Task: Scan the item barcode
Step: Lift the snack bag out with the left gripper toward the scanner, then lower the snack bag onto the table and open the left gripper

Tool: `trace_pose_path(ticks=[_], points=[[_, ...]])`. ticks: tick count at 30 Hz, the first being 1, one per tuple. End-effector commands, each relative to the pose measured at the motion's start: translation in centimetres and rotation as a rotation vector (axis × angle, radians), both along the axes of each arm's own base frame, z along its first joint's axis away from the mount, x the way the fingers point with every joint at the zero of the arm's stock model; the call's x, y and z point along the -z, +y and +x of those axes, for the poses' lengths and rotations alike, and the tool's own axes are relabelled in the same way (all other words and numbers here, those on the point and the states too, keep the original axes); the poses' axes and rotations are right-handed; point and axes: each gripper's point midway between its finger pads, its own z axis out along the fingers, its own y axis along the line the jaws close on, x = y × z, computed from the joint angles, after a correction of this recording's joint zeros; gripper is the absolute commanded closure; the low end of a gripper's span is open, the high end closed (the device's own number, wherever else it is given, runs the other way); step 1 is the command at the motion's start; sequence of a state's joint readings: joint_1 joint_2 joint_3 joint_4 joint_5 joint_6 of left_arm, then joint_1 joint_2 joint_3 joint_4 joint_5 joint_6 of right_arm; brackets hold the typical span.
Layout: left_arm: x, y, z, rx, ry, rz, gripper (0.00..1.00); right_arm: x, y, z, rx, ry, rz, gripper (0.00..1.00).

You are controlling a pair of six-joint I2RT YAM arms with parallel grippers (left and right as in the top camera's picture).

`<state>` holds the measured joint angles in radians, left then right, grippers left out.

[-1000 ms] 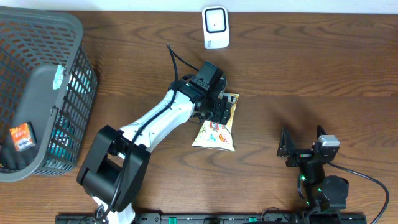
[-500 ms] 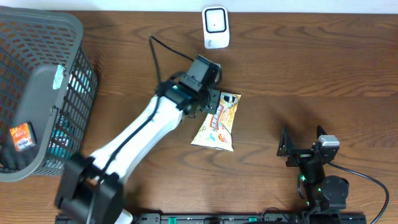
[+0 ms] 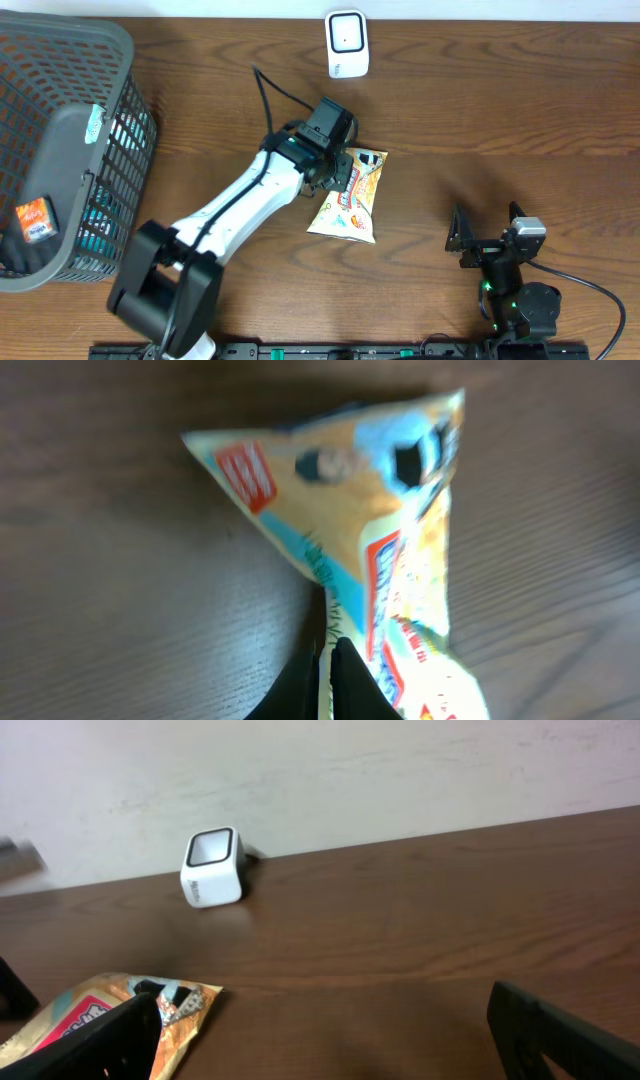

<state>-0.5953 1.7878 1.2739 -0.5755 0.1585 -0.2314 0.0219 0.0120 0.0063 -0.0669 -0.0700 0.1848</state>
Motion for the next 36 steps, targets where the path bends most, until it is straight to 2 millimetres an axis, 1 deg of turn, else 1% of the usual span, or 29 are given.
trace_pose_path(ticks=[1,6,10,13,16,19,21,22,23,25,27,29,30,31,33,35,36], points=[[2.9,0.1,-1.3,0.017,0.079,0.026,0.93,0.0,0.0,0.0,0.003,-0.002,-0.011,0.01],[6.5,0.6,-2.1,0.016,0.153,0.077,0.92,0.0,0.0,0.0,0.003,-0.002,-0.011,0.01],[9.9,1.3,-3.1,0.0,0.234,0.126,0.92,0.0,0.0,0.0,0.003,-0.002,-0.011,0.01],[11.0,1.5,-3.4,-0.022,0.263,0.139,0.92,0.0,0.0,0.0,0.003,-0.002,-0.011,0.01],[10.5,1.4,-3.2,-0.021,0.25,0.132,0.92,0.0,0.0,0.0,0.003,-0.002,-0.011,0.01],[9.0,1.4,-2.4,-0.025,0.201,0.13,0.93,0.0,0.0,0.0,0.003,-0.002,-0.011,0.01],[7.1,2.0,-1.4,-0.043,0.128,0.151,0.93,0.0,0.0,0.0,0.003,-0.002,-0.011,0.01],[4.5,3.1,-0.1,-0.076,0.029,0.187,0.93,0.0,0.0,0.0,0.003,-0.002,-0.011,0.01],[3.2,3.6,0.4,-0.093,-0.021,0.201,0.92,0.0,0.0,0.0,0.003,-0.002,-0.011,0.01],[-0.6,4.7,1.6,-0.136,-0.143,0.216,0.92,0.0,0.0,0.0,0.003,-0.002,-0.011,0.01],[-4.1,5.2,2.1,-0.165,-0.234,0.188,0.92,0.0,0.0,0.0,0.003,-0.002,-0.011,0.01],[-7.1,5.0,1.9,-0.174,-0.291,0.126,0.92,0.0,0.0,0.0,0.003,-0.002,-0.011,0.01],[-8.2,4.8,1.7,-0.17,-0.306,0.096,0.92,0.0,0.0,0.0,0.003,-0.002,-0.011,0.01],[-9.2,4.5,1.3,-0.16,-0.314,0.059,0.92,0.0,0.0,0.0,0.003,-0.002,-0.011,0.01],[-10.2,3.7,0.5,-0.13,-0.301,0.0,0.92,0.0,0.0,0.0,0.003,-0.002,-0.011,0.01],[-10.0,3.2,-0.3,-0.104,-0.268,-0.028,0.91,0.0,0.0,0.0,0.003,-0.002,-0.011,0.01],[-9.6,2.9,-0.6,-0.09,-0.247,-0.033,0.92,0.0,0.0,0.0,0.003,-0.002,-0.011,0.01]])
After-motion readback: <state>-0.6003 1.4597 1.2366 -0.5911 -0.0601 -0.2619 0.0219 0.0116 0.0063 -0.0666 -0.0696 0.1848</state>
